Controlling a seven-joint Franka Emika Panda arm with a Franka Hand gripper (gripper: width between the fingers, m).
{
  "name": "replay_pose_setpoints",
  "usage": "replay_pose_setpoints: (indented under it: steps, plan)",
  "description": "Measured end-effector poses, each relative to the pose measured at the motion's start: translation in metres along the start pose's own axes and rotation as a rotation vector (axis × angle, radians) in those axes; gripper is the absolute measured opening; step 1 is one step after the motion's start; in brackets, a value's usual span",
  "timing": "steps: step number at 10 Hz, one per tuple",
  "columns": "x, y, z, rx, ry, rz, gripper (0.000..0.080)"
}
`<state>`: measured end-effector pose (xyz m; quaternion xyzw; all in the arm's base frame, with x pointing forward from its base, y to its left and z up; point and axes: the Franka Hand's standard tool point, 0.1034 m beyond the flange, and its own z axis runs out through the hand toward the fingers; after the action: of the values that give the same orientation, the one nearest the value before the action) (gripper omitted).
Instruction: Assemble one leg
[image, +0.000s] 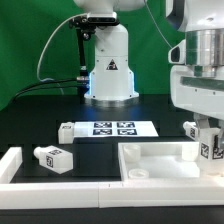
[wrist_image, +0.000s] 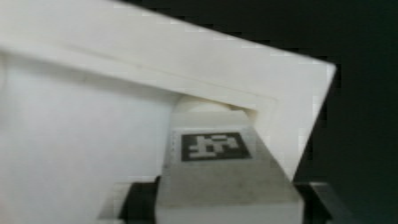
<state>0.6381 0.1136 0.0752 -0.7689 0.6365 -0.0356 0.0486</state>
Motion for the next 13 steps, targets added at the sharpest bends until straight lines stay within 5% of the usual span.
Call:
replay_pose_setpoints:
  steps: [3,5,7,12,13]
  plan:
    - [-0.0011,0.0003,-0.0002,0.020,-0.008,0.211,0.0287]
    - [-0.0014,0.0001,0.0000,0.019,-0.004,0.117,0.0287]
    - [0.0008,-0.0009,0.0041,0.018,0.011,-0.304,0.0572]
    - [-0.0027,0.0006,0.0073,-0.004,0.014,-0.731,0.0649]
    - [-0.0034,-0.0024,0.0038,-0.026,0.022,-0.949,0.0649]
